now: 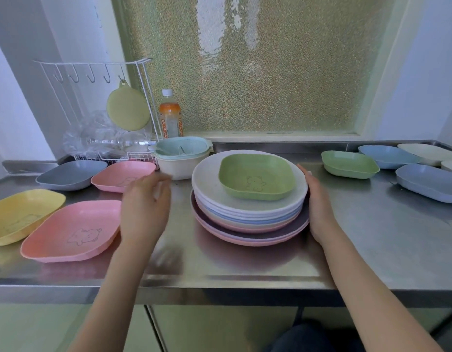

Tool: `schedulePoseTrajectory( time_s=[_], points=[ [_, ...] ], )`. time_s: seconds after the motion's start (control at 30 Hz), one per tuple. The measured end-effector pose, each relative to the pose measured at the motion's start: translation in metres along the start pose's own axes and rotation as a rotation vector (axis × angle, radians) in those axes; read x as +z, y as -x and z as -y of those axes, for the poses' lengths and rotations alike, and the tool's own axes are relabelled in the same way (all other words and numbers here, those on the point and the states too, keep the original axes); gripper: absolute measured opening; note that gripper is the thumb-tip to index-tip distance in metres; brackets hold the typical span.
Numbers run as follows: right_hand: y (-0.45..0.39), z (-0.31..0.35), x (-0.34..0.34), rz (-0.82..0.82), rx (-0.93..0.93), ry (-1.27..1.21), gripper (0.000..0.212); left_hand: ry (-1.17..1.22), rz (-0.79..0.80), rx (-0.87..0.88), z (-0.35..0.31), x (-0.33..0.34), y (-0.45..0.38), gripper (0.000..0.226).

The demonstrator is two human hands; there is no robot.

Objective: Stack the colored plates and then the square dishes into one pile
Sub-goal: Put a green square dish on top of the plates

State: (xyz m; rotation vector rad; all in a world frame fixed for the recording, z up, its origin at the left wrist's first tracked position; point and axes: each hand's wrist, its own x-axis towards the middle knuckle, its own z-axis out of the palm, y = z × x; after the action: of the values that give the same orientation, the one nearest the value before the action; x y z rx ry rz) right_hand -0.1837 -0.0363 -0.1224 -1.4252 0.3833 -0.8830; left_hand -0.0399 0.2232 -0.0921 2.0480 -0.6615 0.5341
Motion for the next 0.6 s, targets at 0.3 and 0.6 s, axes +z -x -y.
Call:
schedulePoseTrajectory(
  time_s=[0.3,0.6],
  points=[
    [-0.005,-0.007,-0.003,-0.02,0.037,-0.059,0.036,-0.609,0.196,-0.336,0.05,-0.027,0.015,0.029],
    [-0.011,-0.014,-0.009,0.009,0.0,-0.031,0.046,-0.421,0.047,-0.03,0.017,-0.018,0.024,0.033]
  ],
)
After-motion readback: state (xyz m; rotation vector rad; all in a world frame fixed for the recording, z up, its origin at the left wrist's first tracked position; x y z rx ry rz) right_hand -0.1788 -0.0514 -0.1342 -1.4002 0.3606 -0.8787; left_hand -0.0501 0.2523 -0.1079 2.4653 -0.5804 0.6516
